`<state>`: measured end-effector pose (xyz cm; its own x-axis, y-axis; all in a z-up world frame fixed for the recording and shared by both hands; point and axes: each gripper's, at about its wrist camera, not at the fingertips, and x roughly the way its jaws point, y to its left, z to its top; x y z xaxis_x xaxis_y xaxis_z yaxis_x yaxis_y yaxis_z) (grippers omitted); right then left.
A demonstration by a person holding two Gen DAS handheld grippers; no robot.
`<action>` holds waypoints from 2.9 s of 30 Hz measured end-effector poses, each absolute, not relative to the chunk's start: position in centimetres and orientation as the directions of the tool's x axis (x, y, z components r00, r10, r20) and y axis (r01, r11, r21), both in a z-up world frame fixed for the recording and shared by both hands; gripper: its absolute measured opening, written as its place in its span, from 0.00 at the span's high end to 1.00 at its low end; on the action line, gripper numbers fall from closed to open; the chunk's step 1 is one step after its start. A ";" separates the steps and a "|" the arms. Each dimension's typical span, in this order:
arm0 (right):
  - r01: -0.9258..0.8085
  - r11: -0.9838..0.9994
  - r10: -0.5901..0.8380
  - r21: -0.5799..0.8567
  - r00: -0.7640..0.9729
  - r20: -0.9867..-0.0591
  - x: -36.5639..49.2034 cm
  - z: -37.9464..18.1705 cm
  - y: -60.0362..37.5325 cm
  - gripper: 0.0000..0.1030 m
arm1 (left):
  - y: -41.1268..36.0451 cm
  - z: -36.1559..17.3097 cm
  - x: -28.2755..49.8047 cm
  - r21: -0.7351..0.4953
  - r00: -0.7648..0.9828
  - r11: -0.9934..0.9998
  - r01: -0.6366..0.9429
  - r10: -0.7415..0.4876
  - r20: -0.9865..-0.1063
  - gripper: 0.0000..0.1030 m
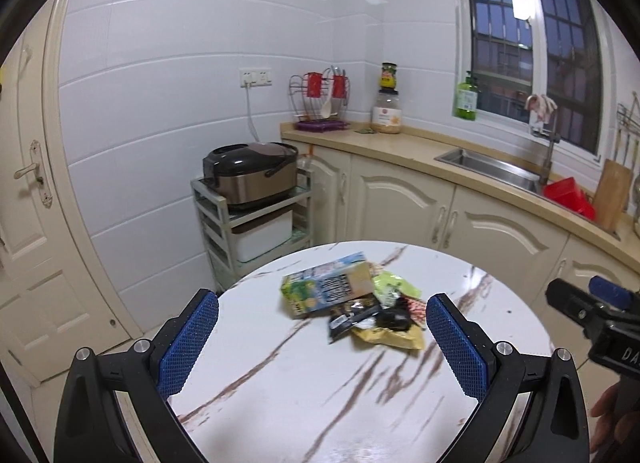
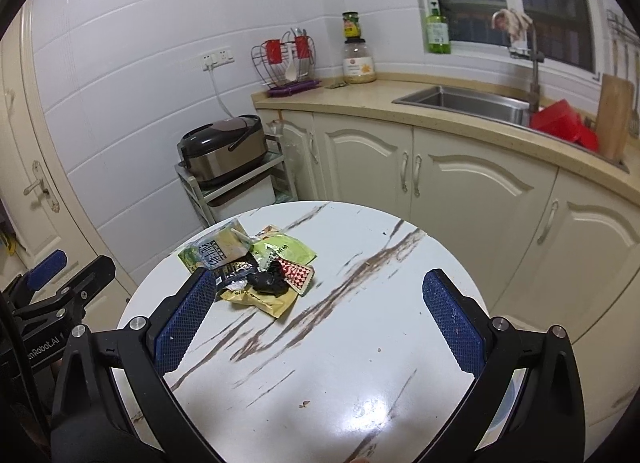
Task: Collect trash
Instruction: 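Return both tools to the table above the remaining trash, then grasp the black plastic bag with the right tool while the left tool grasps the yellow wrapper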
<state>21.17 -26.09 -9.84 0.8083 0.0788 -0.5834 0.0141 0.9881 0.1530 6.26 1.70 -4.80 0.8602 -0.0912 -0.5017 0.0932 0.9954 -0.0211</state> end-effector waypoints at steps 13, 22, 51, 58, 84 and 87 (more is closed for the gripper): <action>-0.049 0.993 0.111 0.110 0.726 -0.678 26.0 -14.3 -23.3 0.00 | 4.7 -10.2 13.6 -0.043 0.774 0.997 0.059 -0.073 -0.629 0.01; -0.083 0.989 0.146 0.120 0.622 -0.770 31.7 -19.9 -21.0 0.10 | 5.3 -13.1 20.6 -0.036 0.732 0.998 0.056 -0.065 -0.678 0.01; -0.145 0.956 0.292 0.256 0.578 -0.762 32.8 -22.4 -23.9 0.66 | 0.6 -17.5 26.4 -0.089 0.650 0.973 0.214 -0.209 -0.731 0.01; -0.100 0.959 0.272 0.264 0.588 -0.762 31.4 -22.8 -26.6 0.66 | -2.6 -18.2 26.9 -0.134 0.597 0.965 0.225 -0.245 -0.763 0.01; -0.059 0.947 0.285 0.316 0.611 -0.739 30.3 -23.2 -31.8 0.66 | -3.4 -21.0 29.7 -0.356 0.553 0.919 0.167 -0.386 -0.738 0.70; -0.058 0.946 0.286 0.318 0.610 -0.739 30.2 -23.2 -31.9 0.66 | -3.7 -20.8 28.7 -0.360 0.547 0.916 0.176 -0.395 -0.738 0.72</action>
